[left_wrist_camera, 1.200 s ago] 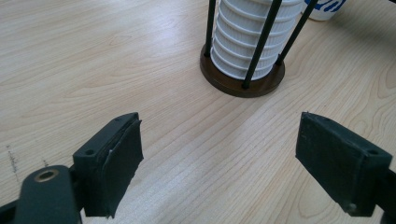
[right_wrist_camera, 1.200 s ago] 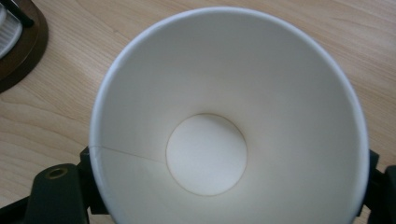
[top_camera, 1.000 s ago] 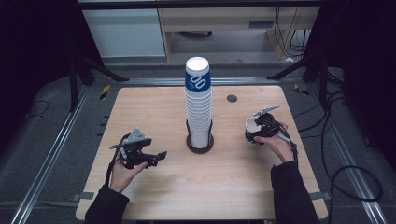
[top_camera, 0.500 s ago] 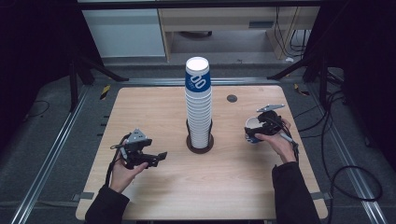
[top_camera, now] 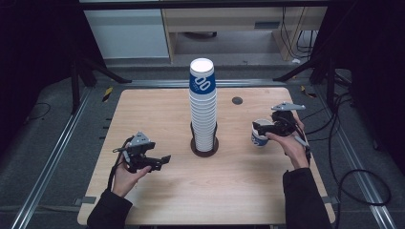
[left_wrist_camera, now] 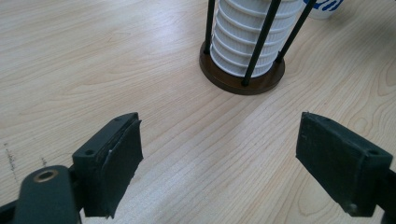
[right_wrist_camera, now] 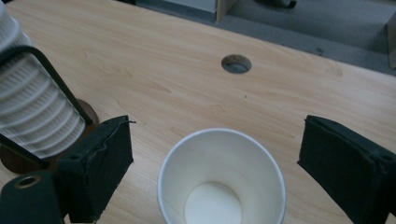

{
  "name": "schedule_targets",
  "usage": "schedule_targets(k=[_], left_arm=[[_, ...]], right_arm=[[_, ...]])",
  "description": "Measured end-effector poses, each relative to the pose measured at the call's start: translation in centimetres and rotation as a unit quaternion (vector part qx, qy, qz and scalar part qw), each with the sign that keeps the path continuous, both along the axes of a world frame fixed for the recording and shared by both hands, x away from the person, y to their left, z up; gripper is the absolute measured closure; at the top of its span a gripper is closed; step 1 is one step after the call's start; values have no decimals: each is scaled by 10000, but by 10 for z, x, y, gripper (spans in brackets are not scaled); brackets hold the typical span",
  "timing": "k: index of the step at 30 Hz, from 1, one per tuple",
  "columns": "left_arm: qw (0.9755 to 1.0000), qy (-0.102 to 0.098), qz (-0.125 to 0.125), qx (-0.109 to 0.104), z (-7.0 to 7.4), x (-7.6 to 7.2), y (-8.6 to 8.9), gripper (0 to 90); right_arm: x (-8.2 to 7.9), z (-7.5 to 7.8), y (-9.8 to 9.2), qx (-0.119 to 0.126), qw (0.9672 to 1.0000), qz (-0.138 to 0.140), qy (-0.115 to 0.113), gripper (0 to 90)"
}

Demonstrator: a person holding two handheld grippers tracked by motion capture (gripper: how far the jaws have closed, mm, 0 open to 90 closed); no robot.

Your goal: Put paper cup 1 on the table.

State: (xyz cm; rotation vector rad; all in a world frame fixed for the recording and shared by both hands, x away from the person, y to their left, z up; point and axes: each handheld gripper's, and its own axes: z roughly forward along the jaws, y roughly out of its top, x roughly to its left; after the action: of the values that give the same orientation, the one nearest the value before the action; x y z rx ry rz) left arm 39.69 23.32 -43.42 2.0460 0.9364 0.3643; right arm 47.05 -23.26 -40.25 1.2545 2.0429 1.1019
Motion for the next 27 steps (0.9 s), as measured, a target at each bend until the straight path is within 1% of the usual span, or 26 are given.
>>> schedule_targets(k=[1, 2, 3, 7, 9, 15, 19, 22, 24, 27], left_arm=[[10000, -3, 3, 5, 0, 0, 0, 139], [10000, -2, 4, 5, 0, 0, 0, 139], [10000, 0, 0, 4, 0, 0, 0, 139], [10000, 0, 0, 6, 0, 0, 0, 144], [10000, 3, -1, 9, -1, 0, 0, 145], [10000, 19, -8, 18, -2, 0, 0, 155], [10000, 15, -25, 29, -3, 0, 0, 161], [10000, 6, -28, 32, -3, 0, 0, 165], [10000, 12, -15, 28, -3, 0, 0, 168], [10000, 6, -16, 18, -2, 0, 0, 169]], right_arm=[[-3, 7, 1, 88, 9999, 34, -107, 101], [-3, 7, 1, 88, 9999, 34, -107, 101], [-4, 9, 2, 140, 9998, 48, -136, 102], [-12, 24, 7, 268, 9987, 166, -393, 104], [-15, 31, 10, 347, 9980, 236, -474, 104], [-24, 48, 18, 448, 9961, 372, -669, 104], [-31, 61, 23, 516, 9941, 468, -831, 106], [-35, 70, 27, 557, 9929, 525, -907, 107], [-39, 77, 30, 575, 9916, 584, -998, 108], [-43, 84, 35, 687, 9893, 668, -1097, 107]])
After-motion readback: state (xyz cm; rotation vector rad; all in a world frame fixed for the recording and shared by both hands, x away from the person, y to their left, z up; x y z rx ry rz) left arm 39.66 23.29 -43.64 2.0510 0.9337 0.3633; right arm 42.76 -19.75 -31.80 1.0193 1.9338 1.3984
